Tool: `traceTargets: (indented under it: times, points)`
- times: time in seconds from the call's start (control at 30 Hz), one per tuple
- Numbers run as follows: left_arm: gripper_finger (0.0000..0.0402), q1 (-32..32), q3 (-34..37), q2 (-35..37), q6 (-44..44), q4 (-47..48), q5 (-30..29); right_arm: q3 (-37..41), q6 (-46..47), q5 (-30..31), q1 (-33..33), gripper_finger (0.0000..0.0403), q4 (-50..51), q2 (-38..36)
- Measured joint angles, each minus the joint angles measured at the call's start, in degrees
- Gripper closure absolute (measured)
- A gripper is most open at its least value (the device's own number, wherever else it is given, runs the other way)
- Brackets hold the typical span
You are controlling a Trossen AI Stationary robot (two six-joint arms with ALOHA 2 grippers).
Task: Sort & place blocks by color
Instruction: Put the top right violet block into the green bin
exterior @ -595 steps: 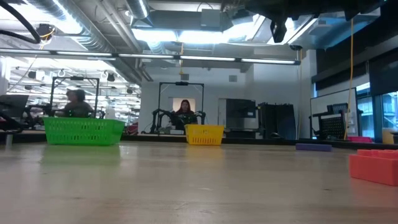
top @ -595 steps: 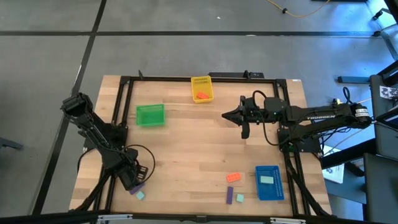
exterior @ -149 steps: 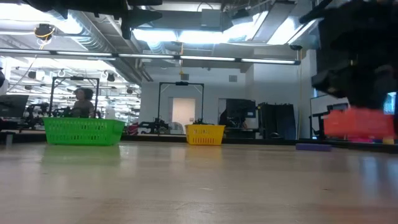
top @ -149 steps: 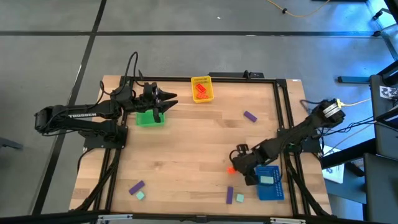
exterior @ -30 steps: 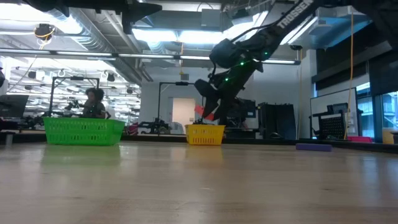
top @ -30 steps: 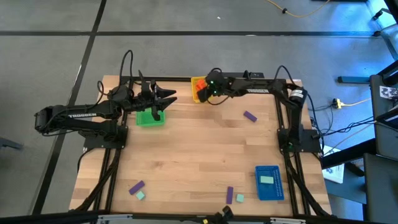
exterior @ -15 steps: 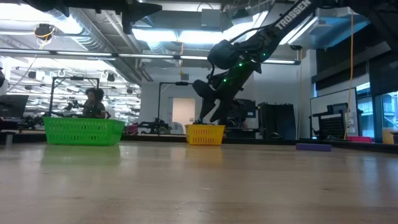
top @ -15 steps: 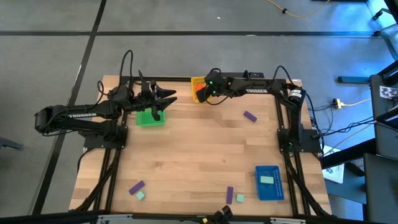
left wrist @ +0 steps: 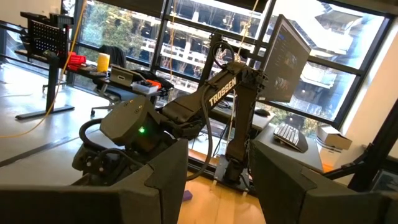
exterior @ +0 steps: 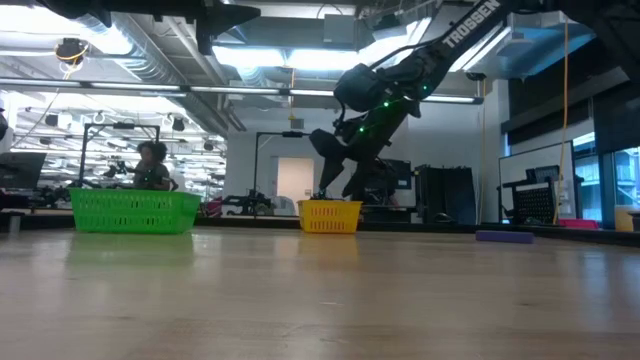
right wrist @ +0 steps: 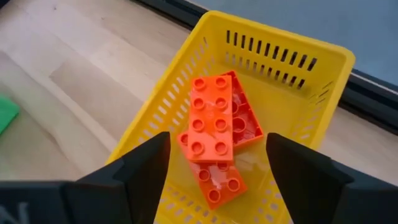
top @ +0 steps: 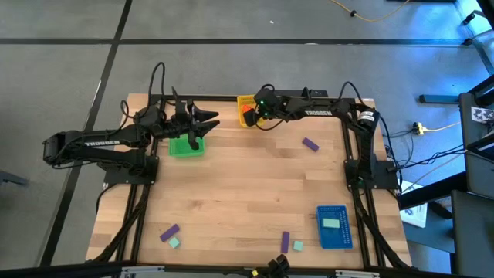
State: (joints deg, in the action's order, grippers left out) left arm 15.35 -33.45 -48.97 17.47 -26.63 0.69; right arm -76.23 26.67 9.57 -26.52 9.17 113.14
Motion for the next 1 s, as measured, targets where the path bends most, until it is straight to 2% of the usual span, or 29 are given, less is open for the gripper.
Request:
traceTargets:
  times: [0.2, 0.4, 0.5, 0.6, 0.7, 0.83, 1.0]
  points:
    - [0.0239, 0.0, 0.0, 0.0, 0.0, 0.0, 0.0, 0.0, -4.8, -1.3, 0.0, 0.0143, -0.4, -2.6]
    - [0.0239, 0.0, 0.0, 0.0, 0.0, 0.0, 0.0, 0.6, -13.9, -5.5, 0.0, 0.0144, 5.1, -8.7]
    - [0.0239, 0.0, 0.0, 0.0, 0.1, 0.0, 0.0, 4.8, -15.9, -8.6, 0.4, 0.0144, 6.5, -13.3]
    - [0.0239, 0.0, 0.0, 0.0, 0.1, 0.0, 0.0, 12.4, -14.6, -11.9, 1.5, 0.0144, 4.6, -19.6]
    - [0.0239, 0.0, 0.0, 0.0, 0.1, 0.0, 0.0, 21.8, -11.5, -15.5, 3.8, 0.0144, -2.2, -27.5]
    - [0.0239, 0.0, 0.0, 0.0, 0.0, 0.4, 0.0, 32.8, -5.2, -16.9, 7.1, 0.0144, -15.1, -37.5]
    - [0.0239, 0.0, 0.0, 0.0, 0.0, 0.5, 0.0, 40.3, -0.2, -20.9, 10.5, 0.0144, -30.5, -45.5]
